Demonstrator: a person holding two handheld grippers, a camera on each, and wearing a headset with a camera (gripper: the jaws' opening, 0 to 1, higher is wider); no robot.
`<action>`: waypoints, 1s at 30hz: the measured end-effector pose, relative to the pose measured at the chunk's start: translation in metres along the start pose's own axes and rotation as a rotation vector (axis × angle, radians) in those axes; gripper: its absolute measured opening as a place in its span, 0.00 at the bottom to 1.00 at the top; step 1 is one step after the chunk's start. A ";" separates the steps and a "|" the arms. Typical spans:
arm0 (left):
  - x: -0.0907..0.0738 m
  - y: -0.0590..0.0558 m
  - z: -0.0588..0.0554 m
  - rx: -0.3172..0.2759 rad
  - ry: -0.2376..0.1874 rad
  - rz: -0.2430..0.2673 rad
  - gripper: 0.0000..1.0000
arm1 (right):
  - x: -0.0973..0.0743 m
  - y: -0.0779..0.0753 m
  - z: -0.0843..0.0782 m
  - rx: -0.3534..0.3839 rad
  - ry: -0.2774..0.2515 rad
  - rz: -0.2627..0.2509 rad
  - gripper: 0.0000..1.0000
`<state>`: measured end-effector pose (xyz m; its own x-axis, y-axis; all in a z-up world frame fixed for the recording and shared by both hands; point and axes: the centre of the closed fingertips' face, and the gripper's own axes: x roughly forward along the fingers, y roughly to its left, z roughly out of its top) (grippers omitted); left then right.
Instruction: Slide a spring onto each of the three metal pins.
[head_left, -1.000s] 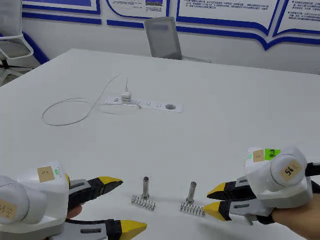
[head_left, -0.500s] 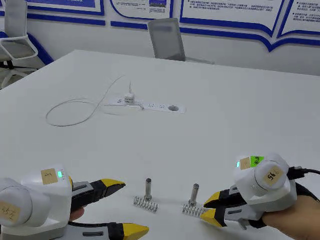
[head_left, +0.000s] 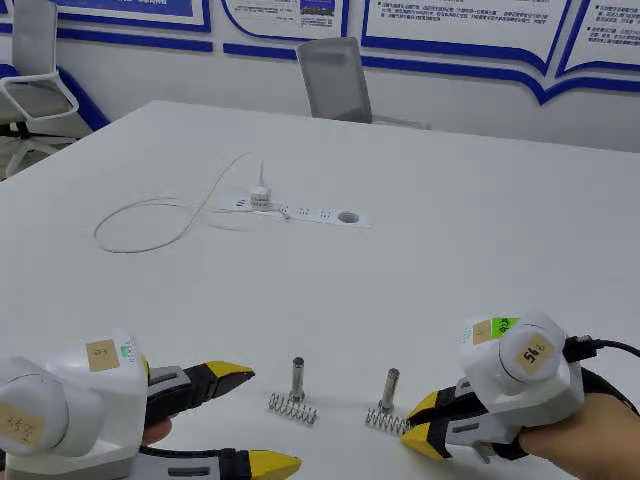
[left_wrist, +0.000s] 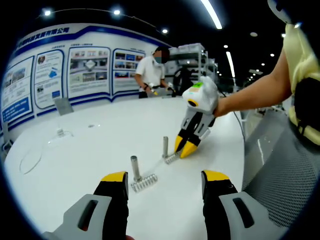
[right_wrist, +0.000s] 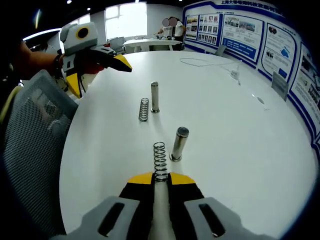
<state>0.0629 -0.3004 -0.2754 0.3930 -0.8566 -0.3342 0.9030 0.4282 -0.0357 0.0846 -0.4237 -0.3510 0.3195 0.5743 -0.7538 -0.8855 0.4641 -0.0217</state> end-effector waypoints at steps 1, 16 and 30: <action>0.000 0.000 0.000 0.001 0.002 -0.002 0.60 | 0.000 0.000 0.000 -0.001 0.002 0.001 0.12; 0.015 -0.025 -0.007 0.036 0.043 -0.106 0.53 | -0.023 0.026 0.015 -0.062 -0.005 0.039 0.11; 0.032 -0.037 0.003 0.083 0.032 -0.169 0.44 | -0.036 0.050 0.049 -0.170 -0.036 0.089 0.11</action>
<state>0.0420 -0.3445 -0.2823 0.2302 -0.9042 -0.3598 0.9674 0.2528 -0.0163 0.0460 -0.3880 -0.2929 0.2461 0.6331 -0.7339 -0.9541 0.2914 -0.0685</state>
